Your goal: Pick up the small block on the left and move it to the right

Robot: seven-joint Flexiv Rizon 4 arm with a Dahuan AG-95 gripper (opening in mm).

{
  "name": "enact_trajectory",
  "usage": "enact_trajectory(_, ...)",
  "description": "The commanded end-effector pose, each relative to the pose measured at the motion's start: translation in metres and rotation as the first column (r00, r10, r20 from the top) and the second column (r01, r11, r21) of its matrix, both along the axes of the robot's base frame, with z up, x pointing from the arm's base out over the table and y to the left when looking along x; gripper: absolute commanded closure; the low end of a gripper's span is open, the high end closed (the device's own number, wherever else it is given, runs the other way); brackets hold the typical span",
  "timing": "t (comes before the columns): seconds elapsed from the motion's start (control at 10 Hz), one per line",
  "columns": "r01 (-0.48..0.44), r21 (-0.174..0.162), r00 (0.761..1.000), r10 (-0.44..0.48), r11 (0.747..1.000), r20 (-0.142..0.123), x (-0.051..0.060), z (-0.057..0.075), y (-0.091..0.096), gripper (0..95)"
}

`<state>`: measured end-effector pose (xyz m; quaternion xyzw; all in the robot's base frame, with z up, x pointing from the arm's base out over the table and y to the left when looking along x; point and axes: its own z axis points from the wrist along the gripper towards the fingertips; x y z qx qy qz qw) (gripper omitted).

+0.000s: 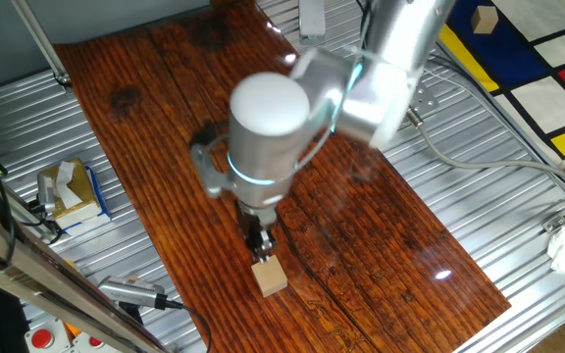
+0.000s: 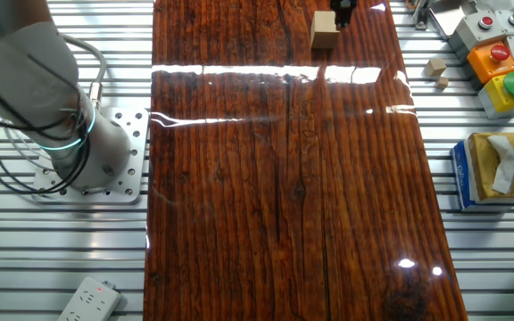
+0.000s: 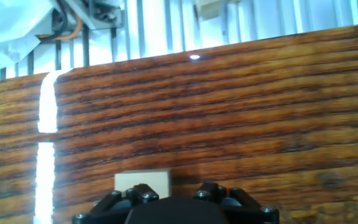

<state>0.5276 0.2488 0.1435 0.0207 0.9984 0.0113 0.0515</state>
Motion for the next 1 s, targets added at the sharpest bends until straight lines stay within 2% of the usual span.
enact_trajectory(0.1,0.003,0.004,1.0,-0.003,1.0,-0.028,-0.005,0.012,-0.008,95.0)
enact_trajectory(0.4,-0.017,0.003,0.999,0.017,1.0,-0.033,-0.014,0.028,-0.028,95.0)
enact_trajectory(1.0,-0.046,0.003,0.998,0.047,0.999,-0.035,-0.032,0.046,-0.057,95.0)
